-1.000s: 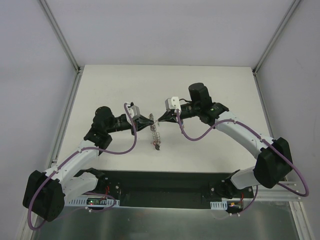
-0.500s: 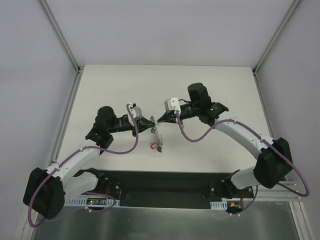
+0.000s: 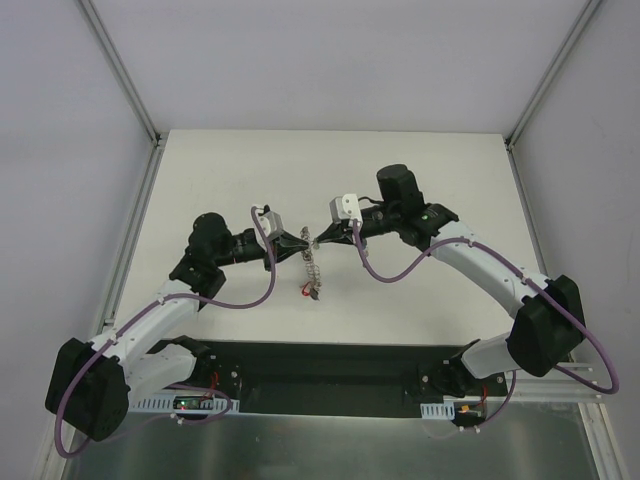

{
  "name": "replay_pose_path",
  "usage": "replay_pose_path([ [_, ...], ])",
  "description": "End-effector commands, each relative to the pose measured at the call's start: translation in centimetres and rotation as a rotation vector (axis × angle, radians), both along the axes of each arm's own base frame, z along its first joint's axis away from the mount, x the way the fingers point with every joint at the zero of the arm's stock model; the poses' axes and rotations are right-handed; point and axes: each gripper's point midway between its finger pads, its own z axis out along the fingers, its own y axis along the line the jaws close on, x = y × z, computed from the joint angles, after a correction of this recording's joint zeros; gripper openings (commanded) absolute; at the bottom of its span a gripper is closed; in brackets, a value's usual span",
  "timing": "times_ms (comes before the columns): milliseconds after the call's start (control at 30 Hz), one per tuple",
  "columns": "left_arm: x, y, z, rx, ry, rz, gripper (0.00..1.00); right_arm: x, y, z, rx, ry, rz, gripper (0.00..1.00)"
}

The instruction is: Put the keys on the keyring

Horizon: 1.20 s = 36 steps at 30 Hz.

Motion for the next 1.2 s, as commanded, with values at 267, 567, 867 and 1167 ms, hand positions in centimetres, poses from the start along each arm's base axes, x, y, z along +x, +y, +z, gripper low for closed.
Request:
replay_pose_path([
  [267, 0.23, 0.0, 3.5, -0.057, -0.141, 0.015, 0.0, 0.38, 0.23, 2.67, 0.059, -0.056, 0.026, 0.01],
  [567, 0.09, -0.11, 3.55, -0.064, -0.138, 0.005, 0.0, 0.22, 0.37, 2.61, 0.062, -0.04, 0.038, 0.01],
  [867, -0.16, -0.22, 3.65, -0.07, -0.138, -0.011, 0.0, 0.13, 0.56, 2.48, 0.059, -0.036, 0.041, 0.01],
  [1167, -0.28, -0.24, 3.75, -0.072, -0.142, -0.017, 0.0, 0.07, 0.63, 2.56, 0.06, -0.03, 0.047, 0.01],
])
